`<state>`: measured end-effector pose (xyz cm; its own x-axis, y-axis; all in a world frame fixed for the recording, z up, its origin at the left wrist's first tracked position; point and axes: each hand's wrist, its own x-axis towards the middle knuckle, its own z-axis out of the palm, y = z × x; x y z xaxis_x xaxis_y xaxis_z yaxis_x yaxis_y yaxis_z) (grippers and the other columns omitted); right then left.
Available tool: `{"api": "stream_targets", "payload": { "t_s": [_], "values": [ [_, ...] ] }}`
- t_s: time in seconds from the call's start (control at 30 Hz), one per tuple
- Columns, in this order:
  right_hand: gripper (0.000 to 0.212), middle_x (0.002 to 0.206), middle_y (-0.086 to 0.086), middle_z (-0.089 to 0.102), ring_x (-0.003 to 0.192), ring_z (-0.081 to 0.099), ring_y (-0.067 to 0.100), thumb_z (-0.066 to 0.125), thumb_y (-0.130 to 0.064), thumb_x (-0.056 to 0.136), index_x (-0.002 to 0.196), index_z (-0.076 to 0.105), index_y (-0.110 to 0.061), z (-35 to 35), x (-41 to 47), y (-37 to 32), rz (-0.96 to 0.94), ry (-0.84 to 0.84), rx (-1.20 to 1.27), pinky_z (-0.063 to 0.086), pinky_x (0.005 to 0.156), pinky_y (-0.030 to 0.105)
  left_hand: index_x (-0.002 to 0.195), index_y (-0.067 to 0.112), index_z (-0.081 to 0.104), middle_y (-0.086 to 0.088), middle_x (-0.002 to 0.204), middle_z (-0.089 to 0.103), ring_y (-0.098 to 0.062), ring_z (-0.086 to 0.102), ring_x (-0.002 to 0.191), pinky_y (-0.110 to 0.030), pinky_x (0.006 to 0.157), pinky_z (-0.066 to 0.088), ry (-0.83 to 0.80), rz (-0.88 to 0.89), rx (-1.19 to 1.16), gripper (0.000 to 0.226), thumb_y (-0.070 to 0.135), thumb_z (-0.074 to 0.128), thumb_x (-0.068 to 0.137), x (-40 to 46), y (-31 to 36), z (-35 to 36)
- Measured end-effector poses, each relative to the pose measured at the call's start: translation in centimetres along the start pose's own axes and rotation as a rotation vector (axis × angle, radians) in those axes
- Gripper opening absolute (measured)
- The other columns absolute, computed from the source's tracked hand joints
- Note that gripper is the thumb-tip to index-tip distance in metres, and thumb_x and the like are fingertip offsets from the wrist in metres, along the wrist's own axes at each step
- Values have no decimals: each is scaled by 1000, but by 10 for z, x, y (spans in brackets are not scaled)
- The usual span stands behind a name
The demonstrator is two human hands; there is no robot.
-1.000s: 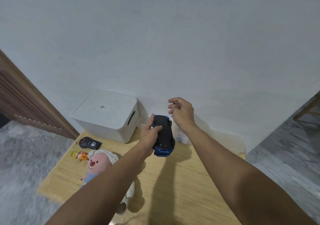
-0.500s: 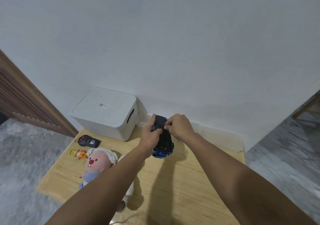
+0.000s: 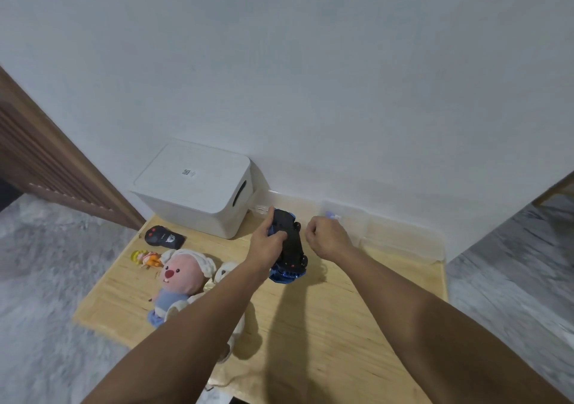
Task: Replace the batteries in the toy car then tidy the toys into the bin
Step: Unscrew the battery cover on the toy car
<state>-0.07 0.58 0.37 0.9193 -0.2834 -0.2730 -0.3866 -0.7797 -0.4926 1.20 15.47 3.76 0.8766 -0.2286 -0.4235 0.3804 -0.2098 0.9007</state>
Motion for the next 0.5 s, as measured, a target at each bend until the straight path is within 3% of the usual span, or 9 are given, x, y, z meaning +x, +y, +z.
{"api": "stream_targets", "payload": {
  "t_s": [0.07,0.17,0.27,0.33,0.5],
  "values": [
    [15,93,8,66,87,61,31,46,-16,88,78,56,-19,9,-3,9,24,-60,-53,46,68,32,149,32,35,-2,117,58,-15,57,86,-26,69,51,15,-36,-25,67,1,46,91,0,-4,-4],
    [14,92,11,63,85,61,32,46,-13,90,81,56,-14,25,-8,21,43,-141,-162,42,65,31,147,35,38,-5,117,60,-23,60,89,-37,78,54,19,-87,-91,66,2,45,90,2,-12,-8],
    [11,97,13,62,80,57,29,47,-10,93,93,58,-9,39,-14,28,44,-192,-277,41,64,32,145,34,40,4,104,60,-22,59,88,-37,79,54,33,-108,-125,64,0,44,91,2,-17,-11],
    [15,101,12,62,83,58,29,49,-8,92,102,60,-8,45,-16,31,33,-219,-351,42,65,33,145,35,40,4,106,60,-24,60,91,-42,85,54,37,-117,-131,64,0,45,91,4,-21,-13],
    [20,103,10,62,90,61,28,53,-5,88,107,60,-9,52,-19,30,-25,-263,-483,45,67,34,147,38,35,10,98,57,-27,56,88,-47,89,52,17,-132,-91,69,2,47,90,8,-32,-17]
  ]
}}
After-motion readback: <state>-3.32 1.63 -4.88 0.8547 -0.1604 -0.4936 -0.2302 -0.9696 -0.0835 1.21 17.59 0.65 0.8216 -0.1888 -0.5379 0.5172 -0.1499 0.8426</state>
